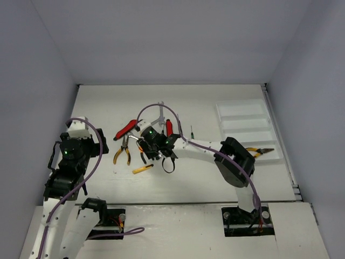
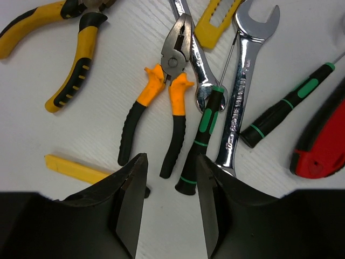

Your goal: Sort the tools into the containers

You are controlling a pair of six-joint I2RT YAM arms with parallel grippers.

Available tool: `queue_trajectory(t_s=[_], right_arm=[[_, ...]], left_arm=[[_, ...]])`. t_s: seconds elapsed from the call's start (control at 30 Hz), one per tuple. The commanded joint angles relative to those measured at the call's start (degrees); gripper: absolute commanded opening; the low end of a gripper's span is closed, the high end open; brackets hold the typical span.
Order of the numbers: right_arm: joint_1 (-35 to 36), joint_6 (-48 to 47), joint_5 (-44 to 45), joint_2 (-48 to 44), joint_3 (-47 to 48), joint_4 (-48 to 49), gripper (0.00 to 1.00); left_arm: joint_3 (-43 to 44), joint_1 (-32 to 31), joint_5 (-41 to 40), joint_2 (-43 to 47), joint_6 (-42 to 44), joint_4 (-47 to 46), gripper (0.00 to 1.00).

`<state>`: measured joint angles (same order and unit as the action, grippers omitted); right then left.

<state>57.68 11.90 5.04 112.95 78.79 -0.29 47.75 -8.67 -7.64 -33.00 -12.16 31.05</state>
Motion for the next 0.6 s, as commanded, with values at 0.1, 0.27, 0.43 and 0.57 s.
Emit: queue_trajectory(t_s=[0.1,0.27,0.43,0.57], right_arm=[[-0.2,0.94,3.79,5.67,5.79,2.15,0.35],[-0.2,1.18,3.76,8.15,6.12,2.92,0.32],[-0.2,1.8,4.26,8.87,5.6,3.43,0.2],[0.08,1.6,5.25,7.02,5.43,3.75,0.0]], left_arm=[[0.94,0.23,-0.71,-0.14,0.23,-2.4,0.82],[0.94,0.32,-0.54,-0.14,0.39,-2.4,0.82],[0.94,0.24,-0.45,-0.22,0.39,-2.4,0.82],[0.94,0.25,-0.45,-0.4,0.3,-2.4,0.82]])
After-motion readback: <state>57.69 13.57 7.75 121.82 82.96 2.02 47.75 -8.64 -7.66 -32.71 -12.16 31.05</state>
